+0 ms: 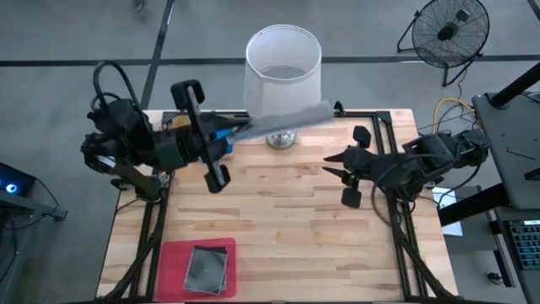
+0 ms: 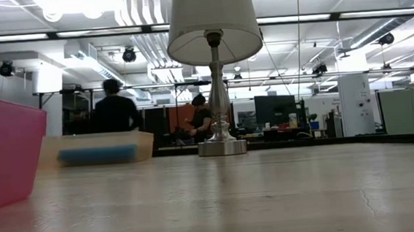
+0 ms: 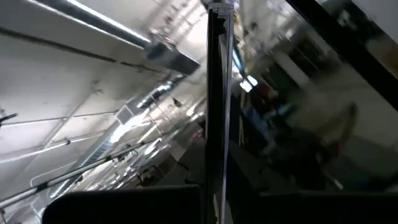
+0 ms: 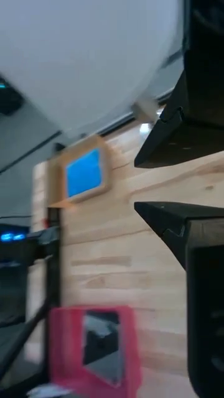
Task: Pick & place jewel cases by type
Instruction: Put the black cd case into the pink bin
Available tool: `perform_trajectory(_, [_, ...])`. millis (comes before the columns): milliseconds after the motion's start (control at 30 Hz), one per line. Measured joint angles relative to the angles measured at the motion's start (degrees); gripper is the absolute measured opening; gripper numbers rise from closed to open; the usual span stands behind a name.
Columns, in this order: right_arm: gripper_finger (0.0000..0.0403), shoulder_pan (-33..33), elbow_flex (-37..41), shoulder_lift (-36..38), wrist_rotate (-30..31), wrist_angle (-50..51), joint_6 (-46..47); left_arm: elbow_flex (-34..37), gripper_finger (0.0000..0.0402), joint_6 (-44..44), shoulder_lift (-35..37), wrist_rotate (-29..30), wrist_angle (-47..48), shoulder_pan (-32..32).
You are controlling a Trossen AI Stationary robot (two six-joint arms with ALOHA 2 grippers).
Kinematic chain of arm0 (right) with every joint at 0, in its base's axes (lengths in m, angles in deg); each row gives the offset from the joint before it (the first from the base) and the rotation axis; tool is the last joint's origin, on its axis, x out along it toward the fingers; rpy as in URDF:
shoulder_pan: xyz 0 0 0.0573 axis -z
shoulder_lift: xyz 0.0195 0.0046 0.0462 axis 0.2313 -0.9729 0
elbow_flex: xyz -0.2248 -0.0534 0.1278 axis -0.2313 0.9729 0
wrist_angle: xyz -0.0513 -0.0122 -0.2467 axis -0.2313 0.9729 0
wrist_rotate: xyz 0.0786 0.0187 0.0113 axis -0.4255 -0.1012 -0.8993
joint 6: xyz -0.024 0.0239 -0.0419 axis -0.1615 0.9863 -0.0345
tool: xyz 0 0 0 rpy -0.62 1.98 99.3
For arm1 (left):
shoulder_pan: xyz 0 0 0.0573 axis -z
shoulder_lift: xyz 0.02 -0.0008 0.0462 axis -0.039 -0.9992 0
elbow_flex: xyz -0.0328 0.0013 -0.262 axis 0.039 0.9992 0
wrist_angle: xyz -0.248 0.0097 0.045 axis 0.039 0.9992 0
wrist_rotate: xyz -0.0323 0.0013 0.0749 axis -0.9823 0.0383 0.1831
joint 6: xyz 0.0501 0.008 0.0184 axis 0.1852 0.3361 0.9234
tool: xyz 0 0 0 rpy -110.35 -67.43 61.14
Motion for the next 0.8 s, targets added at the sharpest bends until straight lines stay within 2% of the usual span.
perform_trajectory(133, [0.0103,0.0,0.0,2.0,0.04,-9.44,-6.02,0.0,0.0005,3.16,2.27,0.24,7.14,0.82])
perform_trajectory(233, [0.0112,0.0,-0.57,4.31,0.11,-18.3,-8.8,0.0,0.0005,3.36,4.05,3.45,10.59,1.68])
perform_trajectory(333, [0.0126,0.0,-2.28,6.34,0.1,-25.55,-9.72,0.0,0.0005,-0.72,5.86,6.88,14.02,2.36])
perform_trajectory(433, [0.0148,0.0,-4.52,7.41,-0.07,-30.4,-13.46,0.15,0.0005,-7.02,6.95,5.38,15.46,2.31])
perform_trajectory(600, [0.0196,0.04,-9.65,5.6,-1.79,-32.91,-19.7,1.2,0.0005,-7.52,6.19,4.13,15.53,2.29])
perform_trajectory(800, [0.0243,0.0,-15.25,1.69,-5.14,-32.98,-21.6,1.51,0.0005,-9.43,3.72,3.65,15.05,1.79])
